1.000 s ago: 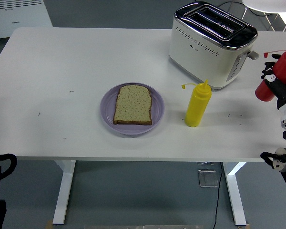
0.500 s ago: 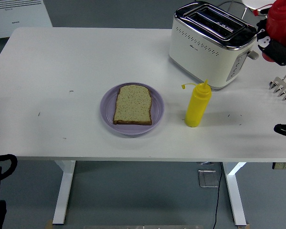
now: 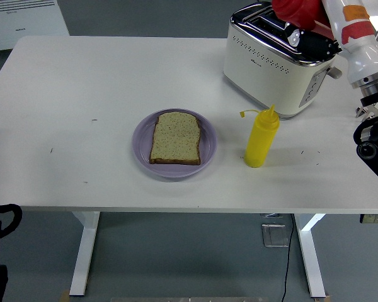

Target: Pick up the cup,pour liquid into bread,place the cup on the desk

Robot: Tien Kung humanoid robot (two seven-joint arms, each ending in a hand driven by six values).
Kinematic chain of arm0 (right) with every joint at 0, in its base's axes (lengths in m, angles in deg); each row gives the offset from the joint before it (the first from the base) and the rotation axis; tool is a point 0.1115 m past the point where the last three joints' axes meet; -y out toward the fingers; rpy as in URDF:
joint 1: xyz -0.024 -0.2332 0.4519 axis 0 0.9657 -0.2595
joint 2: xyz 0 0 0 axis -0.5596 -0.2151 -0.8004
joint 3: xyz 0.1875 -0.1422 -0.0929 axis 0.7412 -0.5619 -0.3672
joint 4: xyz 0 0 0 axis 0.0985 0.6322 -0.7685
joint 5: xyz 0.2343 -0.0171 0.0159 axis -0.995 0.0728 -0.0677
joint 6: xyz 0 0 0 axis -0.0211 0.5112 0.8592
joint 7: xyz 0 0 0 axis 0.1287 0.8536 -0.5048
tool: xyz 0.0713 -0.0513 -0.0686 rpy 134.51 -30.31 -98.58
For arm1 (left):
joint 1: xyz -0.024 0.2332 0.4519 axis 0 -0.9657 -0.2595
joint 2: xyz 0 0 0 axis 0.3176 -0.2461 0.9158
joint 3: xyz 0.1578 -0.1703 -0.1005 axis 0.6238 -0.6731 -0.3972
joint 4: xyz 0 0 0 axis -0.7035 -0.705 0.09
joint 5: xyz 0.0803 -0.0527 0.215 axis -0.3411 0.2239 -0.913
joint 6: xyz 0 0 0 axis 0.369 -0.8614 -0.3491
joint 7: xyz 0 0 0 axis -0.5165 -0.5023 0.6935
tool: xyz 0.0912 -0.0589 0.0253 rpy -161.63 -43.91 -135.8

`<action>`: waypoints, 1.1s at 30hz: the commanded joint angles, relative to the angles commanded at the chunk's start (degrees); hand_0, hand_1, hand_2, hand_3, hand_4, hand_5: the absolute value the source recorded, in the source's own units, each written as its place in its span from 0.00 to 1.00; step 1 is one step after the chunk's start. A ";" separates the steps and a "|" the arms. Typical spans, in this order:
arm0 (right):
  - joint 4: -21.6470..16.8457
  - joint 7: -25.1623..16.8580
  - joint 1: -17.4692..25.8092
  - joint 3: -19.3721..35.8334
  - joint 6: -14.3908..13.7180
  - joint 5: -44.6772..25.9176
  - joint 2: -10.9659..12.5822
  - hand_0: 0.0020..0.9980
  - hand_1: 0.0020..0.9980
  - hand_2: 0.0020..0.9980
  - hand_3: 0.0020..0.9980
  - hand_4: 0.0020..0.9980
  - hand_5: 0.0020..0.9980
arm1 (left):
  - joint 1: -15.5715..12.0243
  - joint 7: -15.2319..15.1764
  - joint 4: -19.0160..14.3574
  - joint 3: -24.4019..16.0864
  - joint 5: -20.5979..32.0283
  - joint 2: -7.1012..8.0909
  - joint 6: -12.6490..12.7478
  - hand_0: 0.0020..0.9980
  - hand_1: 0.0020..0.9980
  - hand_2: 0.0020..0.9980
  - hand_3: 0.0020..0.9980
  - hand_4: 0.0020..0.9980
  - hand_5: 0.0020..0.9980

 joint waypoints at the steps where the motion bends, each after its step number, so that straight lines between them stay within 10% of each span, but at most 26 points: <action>1: 0.12 0.16 -0.59 -0.90 0.20 1.78 0.01 0.18 0.21 0.35 0.49 0.38 0.11 | 0.00 0.00 0.00 -0.01 0.00 0.00 0.00 0.80 0.76 0.76 0.73 0.45 1.00; 16: 8.57 5.39 -12.84 -12.68 7.45 22.28 -2.65 0.19 0.22 0.36 0.49 0.35 0.14 | 0.01 -0.01 0.03 -0.47 0.05 -0.02 0.00 0.80 0.75 0.75 0.74 0.45 1.00; 33: 12.15 9.47 -16.98 -20.86 10.01 22.28 -2.96 0.20 0.22 0.37 0.49 0.35 0.16 | -0.02 -0.04 0.02 -0.69 0.08 -0.05 -0.01 0.80 0.75 0.75 0.73 0.45 1.00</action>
